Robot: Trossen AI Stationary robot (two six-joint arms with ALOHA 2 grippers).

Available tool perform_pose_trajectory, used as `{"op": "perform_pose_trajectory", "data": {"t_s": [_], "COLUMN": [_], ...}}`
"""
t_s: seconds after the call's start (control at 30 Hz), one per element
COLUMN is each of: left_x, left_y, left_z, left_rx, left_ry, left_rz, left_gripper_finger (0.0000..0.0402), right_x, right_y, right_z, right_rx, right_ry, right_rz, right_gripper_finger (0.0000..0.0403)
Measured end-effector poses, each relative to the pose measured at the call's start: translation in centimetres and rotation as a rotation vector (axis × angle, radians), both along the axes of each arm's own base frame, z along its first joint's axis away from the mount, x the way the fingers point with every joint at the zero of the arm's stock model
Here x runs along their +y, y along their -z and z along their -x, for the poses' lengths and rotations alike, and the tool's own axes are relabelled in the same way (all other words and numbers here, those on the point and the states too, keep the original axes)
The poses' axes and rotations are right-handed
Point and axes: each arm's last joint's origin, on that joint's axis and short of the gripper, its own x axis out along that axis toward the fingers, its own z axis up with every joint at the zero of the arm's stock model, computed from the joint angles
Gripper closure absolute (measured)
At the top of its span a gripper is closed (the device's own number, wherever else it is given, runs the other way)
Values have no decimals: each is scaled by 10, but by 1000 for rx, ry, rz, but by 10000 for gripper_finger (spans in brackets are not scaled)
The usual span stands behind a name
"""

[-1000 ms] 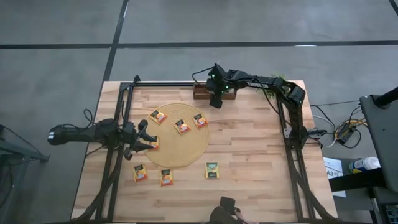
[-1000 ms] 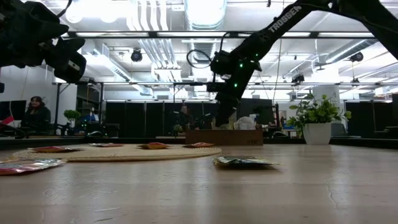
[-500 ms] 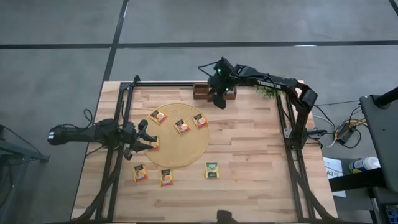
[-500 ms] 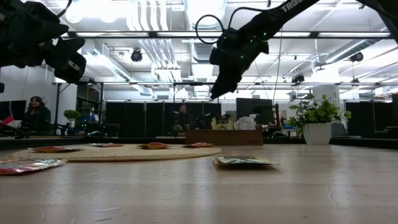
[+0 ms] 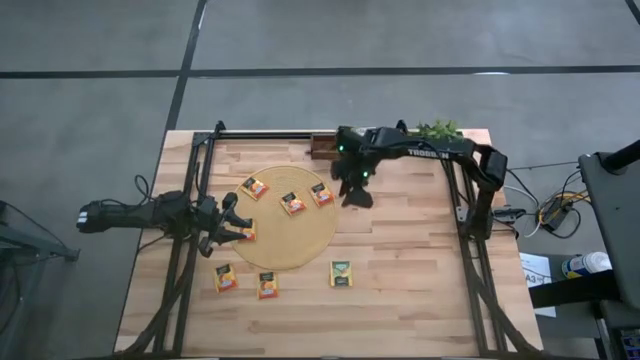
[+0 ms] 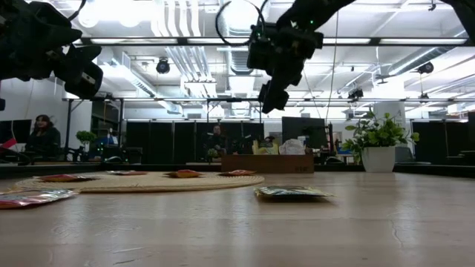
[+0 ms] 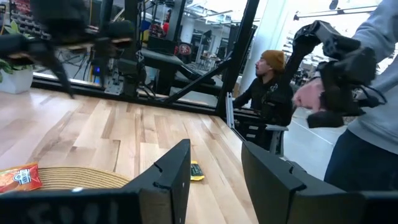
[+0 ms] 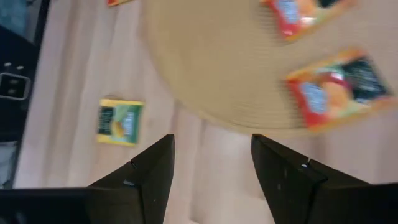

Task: Pick & Place Tea
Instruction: Put the yellow tea bag into the middle section of the wooden organizer

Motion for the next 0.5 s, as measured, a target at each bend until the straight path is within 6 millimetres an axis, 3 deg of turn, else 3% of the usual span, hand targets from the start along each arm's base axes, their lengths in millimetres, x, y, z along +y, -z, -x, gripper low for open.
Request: {"op": "perform_pose_trajectory", "data": {"t_s": [0.2,0.5], "left_x": [0,0], "left_y": [0,0], "left_z": [0,0], "left_rx": [0,0], "left_ry": [0,0], "left_rz": [0,0], "left_gripper_finger": [264,264], "right_x": [41,108], "right_y": [0,2], "right_z": [-12,-20], "right_rx": [31,95], "right_ry": [-39,-77], "right_rz": [-24,120], "right_gripper_finger": [193,193]}}
